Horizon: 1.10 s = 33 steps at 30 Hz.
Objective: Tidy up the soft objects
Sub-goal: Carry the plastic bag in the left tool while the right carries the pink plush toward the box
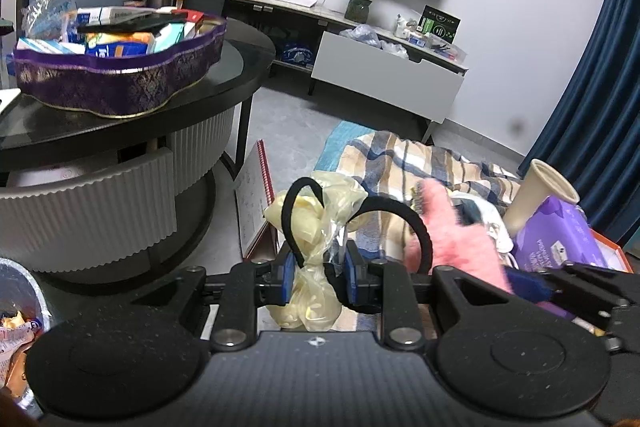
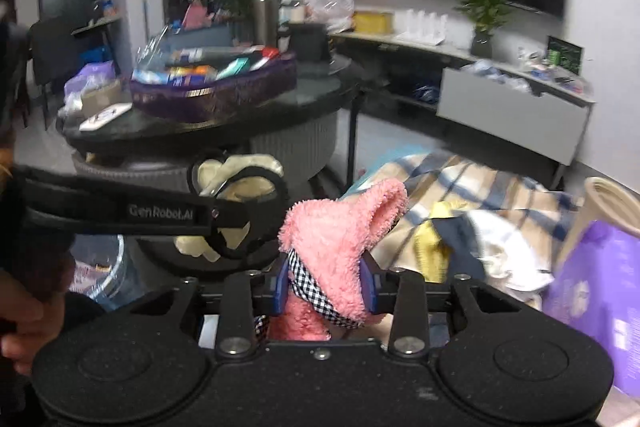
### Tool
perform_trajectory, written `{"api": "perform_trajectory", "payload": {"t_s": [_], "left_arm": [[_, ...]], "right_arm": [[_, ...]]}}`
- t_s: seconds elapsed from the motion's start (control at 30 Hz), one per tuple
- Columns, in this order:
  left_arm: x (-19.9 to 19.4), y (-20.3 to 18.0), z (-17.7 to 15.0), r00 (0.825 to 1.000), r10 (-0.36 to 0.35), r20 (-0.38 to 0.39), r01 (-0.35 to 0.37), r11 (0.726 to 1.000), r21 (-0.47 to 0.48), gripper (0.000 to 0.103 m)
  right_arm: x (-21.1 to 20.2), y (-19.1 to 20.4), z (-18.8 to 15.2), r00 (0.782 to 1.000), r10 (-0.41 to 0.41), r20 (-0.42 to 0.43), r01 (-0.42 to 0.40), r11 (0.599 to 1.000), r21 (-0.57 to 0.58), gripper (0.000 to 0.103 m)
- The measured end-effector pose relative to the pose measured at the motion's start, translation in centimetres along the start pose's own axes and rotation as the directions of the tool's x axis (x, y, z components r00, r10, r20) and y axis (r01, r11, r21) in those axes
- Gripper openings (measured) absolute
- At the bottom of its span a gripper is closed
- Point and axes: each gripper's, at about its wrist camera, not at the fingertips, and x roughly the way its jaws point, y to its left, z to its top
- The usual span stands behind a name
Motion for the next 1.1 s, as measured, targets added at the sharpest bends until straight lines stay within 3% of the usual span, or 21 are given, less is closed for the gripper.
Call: {"api": "perform_trajectory", "payload": {"t_s": [0.27,0.6,1.1], "left_arm": [[-2.0,-3.5,0.3,0.998,-0.049,0.028,0.047,0.998,0.045,0.026],[-2.9,-8.3,0.8,0.991,-0.134,0.014,0.132,0.987,0.09,0.026],[-3.1,-12.8,0.6,0.983,-0.183,-0.008,0.181,0.967,0.177,0.026]], "right_arm": [[-6.0,-1.5,0.2,0.991,-0.113,0.072,0.112,0.994,0.016,0.043],[-11.5,-5.3,0.6,0.97,-0.207,0.125,0.196,0.976,0.096,0.043],[-15.9,-9.3,-0.2,0.948,-0.275,0.162,0.245,0.952,0.184,0.044]]}}
